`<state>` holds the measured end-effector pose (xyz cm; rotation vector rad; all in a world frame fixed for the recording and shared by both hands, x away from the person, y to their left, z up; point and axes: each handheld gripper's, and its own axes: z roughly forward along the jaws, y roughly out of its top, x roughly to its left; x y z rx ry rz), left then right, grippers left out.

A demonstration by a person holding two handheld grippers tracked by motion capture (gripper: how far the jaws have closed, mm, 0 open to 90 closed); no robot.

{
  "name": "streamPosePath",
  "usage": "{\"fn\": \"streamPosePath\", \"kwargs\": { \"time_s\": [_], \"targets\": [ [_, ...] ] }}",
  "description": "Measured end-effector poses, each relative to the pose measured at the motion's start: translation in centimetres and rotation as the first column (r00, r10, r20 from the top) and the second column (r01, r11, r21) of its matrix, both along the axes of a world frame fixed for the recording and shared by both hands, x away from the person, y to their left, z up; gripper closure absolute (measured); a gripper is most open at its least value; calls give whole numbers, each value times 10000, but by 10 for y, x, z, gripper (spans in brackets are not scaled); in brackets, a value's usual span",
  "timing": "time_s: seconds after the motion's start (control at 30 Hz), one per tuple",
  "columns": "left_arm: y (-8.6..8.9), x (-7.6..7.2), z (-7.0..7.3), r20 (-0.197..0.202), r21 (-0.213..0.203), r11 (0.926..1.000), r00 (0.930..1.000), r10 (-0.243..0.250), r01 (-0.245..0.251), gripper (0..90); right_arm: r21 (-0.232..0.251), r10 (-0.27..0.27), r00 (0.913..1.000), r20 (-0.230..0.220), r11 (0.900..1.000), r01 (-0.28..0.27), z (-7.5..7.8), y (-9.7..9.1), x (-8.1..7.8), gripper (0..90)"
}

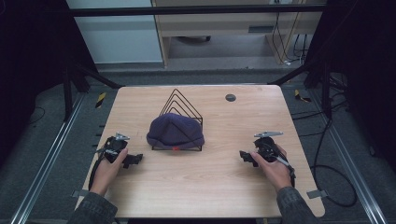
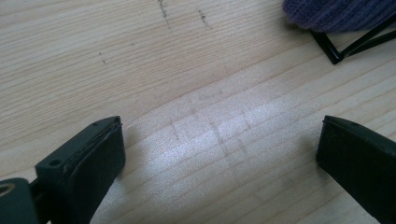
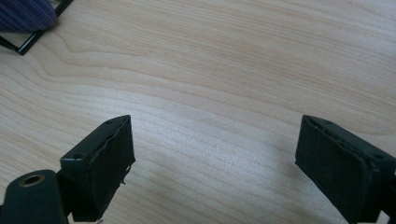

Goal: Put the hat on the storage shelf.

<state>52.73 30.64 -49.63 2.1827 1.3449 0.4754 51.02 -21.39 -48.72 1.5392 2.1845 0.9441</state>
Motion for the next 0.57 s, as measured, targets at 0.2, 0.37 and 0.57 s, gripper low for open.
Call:
{"fn": "streamPosePath", "kwargs": {
  "time_s": [0.2, 0.37, 0.57],
  "targets": [
    [0, 0, 0, 6, 5, 10000, 10000, -10, 10, 0, -18, -115, 9999, -35, 9999, 115, -11, -1, -4, 111],
    [0, 0, 0, 6, 17, 10000, 10000, -25, 25, 0, -406, -28, 9979, 640, 9992, 54, -17, 2, -12, 103],
    [0, 0, 0, -3, 18, 10000, 10000, -50, 50, 0, -762, -40, 9913, 1315, 9970, 141, -24, 7, -18, 98]
  ]
}}
